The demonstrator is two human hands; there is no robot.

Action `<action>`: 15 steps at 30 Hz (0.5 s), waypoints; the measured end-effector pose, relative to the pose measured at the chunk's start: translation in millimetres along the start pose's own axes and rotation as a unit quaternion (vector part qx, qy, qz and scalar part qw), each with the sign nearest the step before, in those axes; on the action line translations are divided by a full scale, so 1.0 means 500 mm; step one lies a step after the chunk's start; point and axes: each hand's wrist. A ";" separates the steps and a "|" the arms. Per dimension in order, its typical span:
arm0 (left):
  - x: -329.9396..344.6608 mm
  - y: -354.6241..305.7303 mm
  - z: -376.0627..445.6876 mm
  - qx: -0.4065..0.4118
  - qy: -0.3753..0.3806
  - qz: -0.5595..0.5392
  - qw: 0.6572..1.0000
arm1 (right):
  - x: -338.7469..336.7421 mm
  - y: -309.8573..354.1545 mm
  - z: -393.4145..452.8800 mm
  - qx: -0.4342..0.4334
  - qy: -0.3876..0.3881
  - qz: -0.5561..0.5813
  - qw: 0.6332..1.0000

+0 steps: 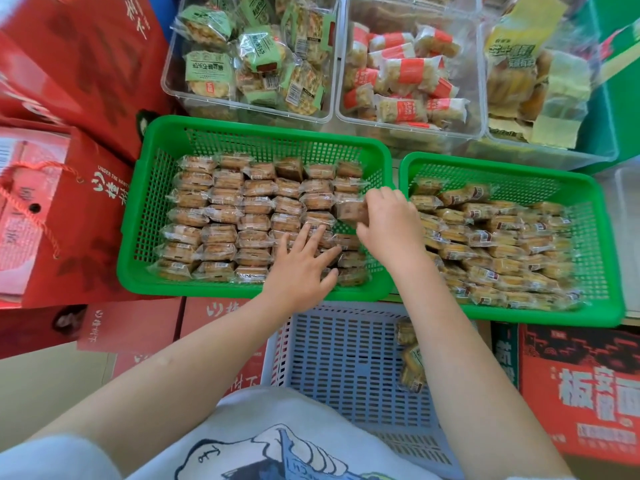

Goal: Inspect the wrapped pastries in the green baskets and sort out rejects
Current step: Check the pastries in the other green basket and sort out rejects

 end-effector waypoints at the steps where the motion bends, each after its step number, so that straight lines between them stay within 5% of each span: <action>1: 0.000 0.003 -0.004 0.005 -0.010 -0.010 1.000 | -0.019 -0.005 -0.024 0.024 -0.011 0.046 0.999; 3: -0.010 0.001 -0.018 0.015 -0.052 -0.081 0.995 | -0.058 -0.016 -0.081 0.093 -0.022 0.187 0.978; 5: -0.050 -0.025 -0.049 -0.023 -0.094 -0.268 0.958 | -0.089 -0.024 -0.144 0.152 -0.021 0.364 0.919; 9: -0.139 -0.090 -0.144 -0.084 -0.022 -0.704 0.705 | -0.104 -0.020 -0.249 0.186 0.051 0.678 0.710; 12: -0.163 -0.101 -0.209 -0.022 0.016 -0.771 0.637 | -0.099 -0.004 -0.296 0.148 0.085 0.779 0.603; 15: -0.179 -0.101 -0.257 0.005 0.026 -0.794 0.608 | -0.113 0.015 -0.329 0.104 0.104 0.821 0.551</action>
Point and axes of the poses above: each hand's wrist, its own z-axis towards the middle knuckle, its own x-axis out of the palm, y = z × x, and after that the axes turned 8 degrees about -z, right-handed
